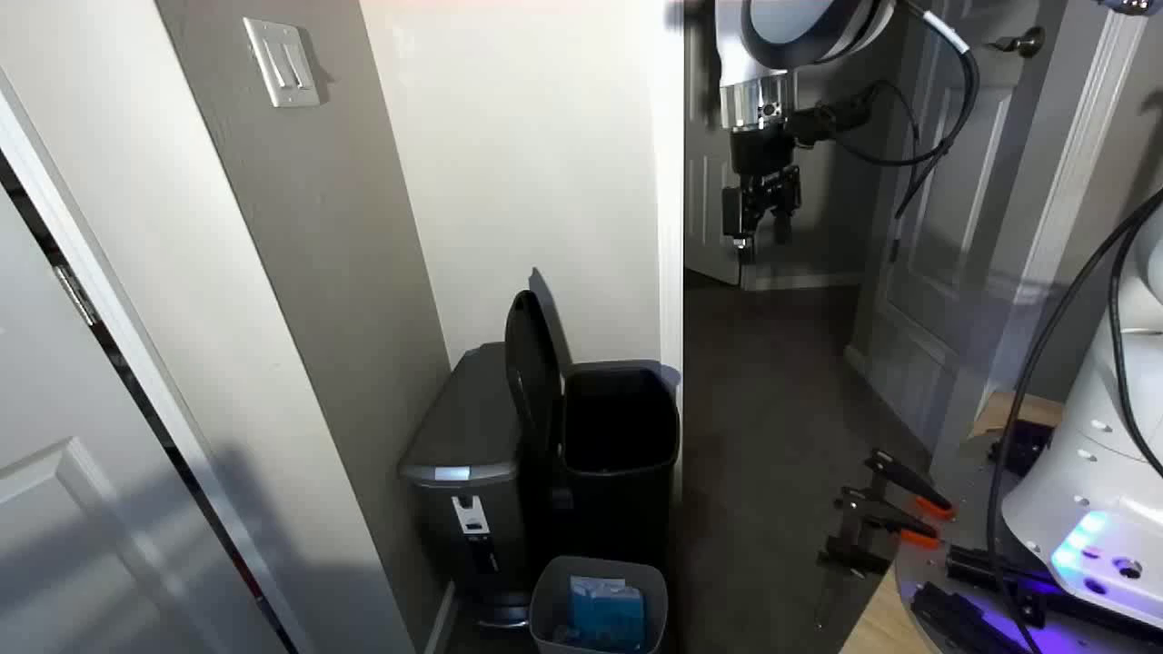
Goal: Close the black bin
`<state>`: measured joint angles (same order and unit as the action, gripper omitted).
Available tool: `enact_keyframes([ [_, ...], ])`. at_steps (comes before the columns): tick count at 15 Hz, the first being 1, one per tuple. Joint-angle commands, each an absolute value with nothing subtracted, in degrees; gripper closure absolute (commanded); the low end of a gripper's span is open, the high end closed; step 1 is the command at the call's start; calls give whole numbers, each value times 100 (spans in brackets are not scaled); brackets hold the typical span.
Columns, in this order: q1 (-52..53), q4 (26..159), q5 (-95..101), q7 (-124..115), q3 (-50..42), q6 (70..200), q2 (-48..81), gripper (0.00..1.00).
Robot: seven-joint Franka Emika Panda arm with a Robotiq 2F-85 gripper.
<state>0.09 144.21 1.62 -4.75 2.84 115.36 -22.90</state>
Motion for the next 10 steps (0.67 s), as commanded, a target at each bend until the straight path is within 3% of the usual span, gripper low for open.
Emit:
enact_keyframes([
  [1,31,14414,169,-482,264,11526,-2288,0],
  [10,32,14354,174,-488,269,11599,-2147,0],
])
